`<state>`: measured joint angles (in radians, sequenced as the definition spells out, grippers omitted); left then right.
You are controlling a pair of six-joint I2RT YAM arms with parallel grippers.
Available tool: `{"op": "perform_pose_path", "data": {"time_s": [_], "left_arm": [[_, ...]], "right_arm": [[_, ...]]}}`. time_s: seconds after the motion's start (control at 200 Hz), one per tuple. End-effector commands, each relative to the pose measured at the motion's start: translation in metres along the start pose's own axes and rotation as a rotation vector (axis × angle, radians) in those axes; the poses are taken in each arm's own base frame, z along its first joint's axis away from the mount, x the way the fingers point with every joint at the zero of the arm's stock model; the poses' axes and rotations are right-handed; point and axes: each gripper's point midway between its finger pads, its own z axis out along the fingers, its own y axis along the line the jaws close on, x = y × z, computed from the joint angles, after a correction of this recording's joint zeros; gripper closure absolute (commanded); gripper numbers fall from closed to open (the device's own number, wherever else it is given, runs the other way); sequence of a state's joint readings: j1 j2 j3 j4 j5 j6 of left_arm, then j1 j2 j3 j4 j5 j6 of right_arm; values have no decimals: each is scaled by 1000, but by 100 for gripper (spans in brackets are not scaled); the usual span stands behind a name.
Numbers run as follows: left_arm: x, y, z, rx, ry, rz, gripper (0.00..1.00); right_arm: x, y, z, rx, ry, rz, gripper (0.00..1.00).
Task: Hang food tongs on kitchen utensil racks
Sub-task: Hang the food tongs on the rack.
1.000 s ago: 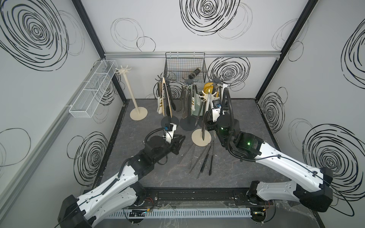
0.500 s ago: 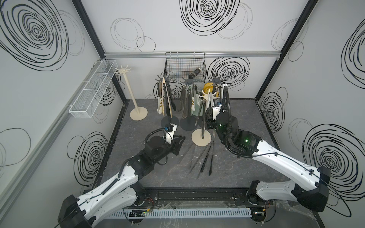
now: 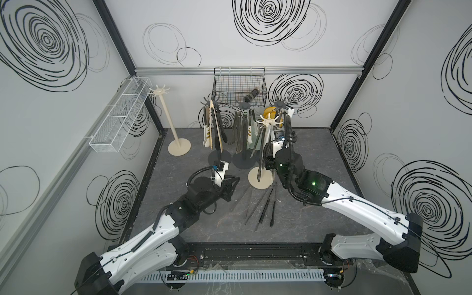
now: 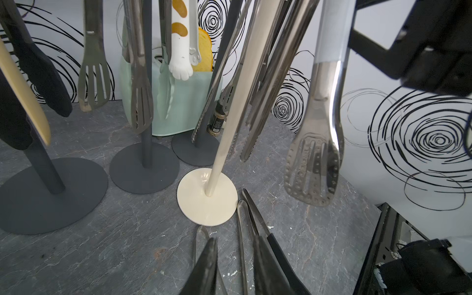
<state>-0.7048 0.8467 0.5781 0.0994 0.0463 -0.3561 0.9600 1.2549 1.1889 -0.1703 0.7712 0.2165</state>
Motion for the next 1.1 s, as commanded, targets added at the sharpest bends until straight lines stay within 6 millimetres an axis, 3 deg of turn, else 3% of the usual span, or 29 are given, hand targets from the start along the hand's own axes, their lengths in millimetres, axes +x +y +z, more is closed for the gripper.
{"op": "perform_pose_path", "data": {"time_s": [0.0,0.751,1.096], "left_arm": [[-9,-4,-3,22,-45,1,72],[-7,-4,-5,28,-50,2,71],[-6,-3,-6,25,-47,-1,70]], "right_arm": [[25,-5,4,26,59,-24,100],[84,-13,16,68,181,-75,100],[100,-15,23,70,220,-72,100]]}}
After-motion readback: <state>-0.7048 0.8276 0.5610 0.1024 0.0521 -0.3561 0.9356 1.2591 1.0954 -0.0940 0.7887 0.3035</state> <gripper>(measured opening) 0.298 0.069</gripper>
